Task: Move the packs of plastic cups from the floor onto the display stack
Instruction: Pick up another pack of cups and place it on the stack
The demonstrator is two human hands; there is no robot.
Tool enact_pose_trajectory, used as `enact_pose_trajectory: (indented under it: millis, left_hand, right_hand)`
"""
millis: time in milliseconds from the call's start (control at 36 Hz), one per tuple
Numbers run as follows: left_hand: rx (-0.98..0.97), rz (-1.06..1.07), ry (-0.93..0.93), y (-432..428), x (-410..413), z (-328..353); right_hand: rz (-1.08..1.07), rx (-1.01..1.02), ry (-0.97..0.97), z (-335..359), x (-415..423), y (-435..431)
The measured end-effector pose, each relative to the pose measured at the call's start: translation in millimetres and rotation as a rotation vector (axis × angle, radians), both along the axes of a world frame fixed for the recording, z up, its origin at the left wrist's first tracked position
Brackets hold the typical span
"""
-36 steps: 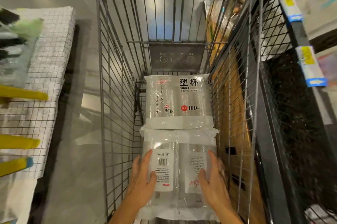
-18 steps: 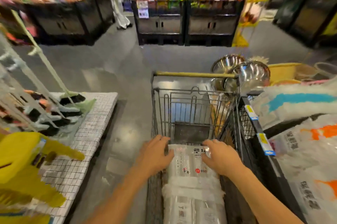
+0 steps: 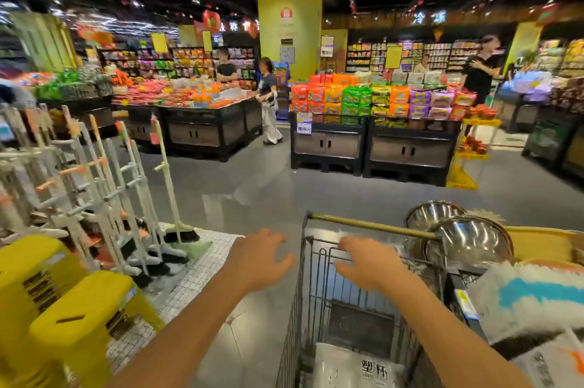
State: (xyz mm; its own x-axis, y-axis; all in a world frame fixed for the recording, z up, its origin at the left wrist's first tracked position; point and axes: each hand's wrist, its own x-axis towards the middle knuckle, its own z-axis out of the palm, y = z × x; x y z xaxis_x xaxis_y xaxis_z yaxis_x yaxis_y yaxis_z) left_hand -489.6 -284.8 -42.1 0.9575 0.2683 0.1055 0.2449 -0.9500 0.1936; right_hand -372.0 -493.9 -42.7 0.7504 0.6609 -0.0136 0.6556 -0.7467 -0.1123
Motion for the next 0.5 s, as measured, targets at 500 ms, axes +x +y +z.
enact_pose_trajectory:
  millis: [500]
  left_hand:
    - [-0.024, 0.633, 0.015, 11, -206, 18]
  right_hand:
    - [0.587, 0.029, -0.017, 29, -104, 112]
